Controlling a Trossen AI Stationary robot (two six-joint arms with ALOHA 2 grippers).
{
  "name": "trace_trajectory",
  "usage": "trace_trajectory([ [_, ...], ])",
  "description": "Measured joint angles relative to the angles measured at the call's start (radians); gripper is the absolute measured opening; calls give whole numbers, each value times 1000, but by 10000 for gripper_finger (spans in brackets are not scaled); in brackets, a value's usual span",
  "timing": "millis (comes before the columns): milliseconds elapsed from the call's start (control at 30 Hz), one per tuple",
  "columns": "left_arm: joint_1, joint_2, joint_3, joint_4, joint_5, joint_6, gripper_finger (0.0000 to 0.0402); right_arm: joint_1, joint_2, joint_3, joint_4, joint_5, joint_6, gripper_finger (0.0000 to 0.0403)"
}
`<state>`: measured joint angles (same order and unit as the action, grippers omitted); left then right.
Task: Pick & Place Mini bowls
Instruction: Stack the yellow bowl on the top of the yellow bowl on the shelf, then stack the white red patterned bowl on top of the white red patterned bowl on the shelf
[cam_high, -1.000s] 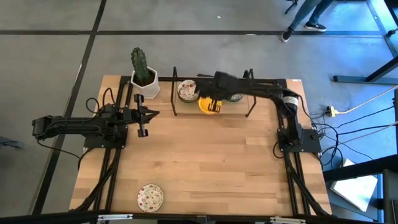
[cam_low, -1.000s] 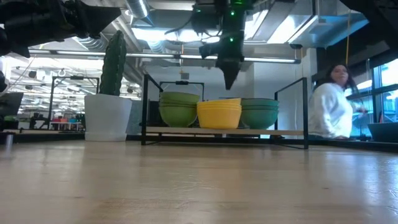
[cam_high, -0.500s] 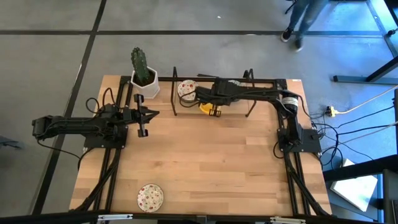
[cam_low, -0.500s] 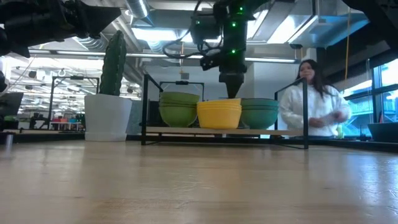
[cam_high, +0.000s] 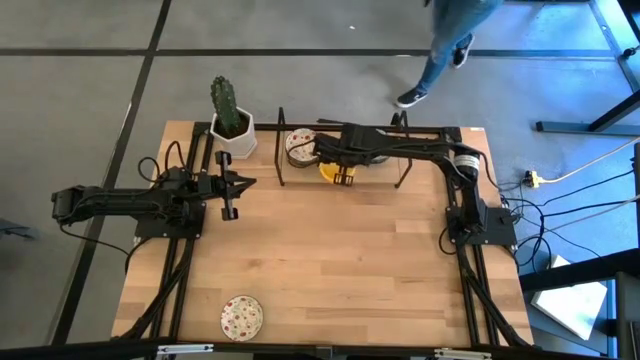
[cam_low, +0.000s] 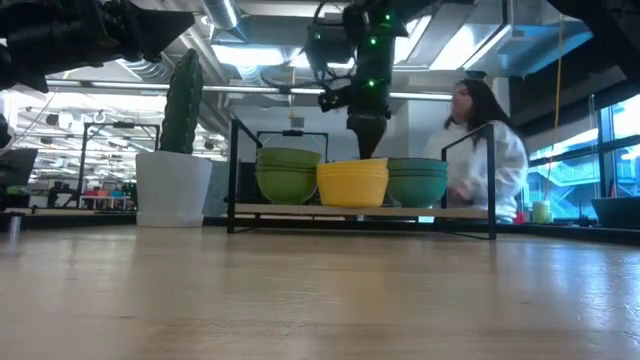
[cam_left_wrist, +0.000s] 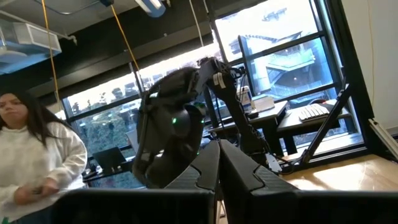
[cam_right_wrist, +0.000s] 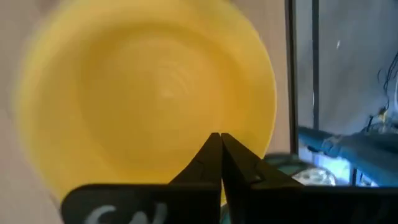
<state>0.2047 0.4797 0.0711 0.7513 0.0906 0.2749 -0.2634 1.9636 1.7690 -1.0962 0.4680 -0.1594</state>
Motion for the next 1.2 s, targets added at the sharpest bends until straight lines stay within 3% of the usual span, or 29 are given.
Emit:
trace_trajectory([
  [200, 0, 0, 0, 0, 0, 0, 3, 8, -1, 22, 2, 103, -17, 1],
  [733, 0, 0, 0, 0, 0, 0, 6, -47, -1, 19, -15, 62, 72, 1],
  [967, 0, 0, 0, 0, 0, 0, 5, -58, -2, -41, 3, 62, 63, 1],
  [1200, 0, 0, 0, 0, 0, 0, 7, -56, -2, 3, 25, 101, 28, 1],
])
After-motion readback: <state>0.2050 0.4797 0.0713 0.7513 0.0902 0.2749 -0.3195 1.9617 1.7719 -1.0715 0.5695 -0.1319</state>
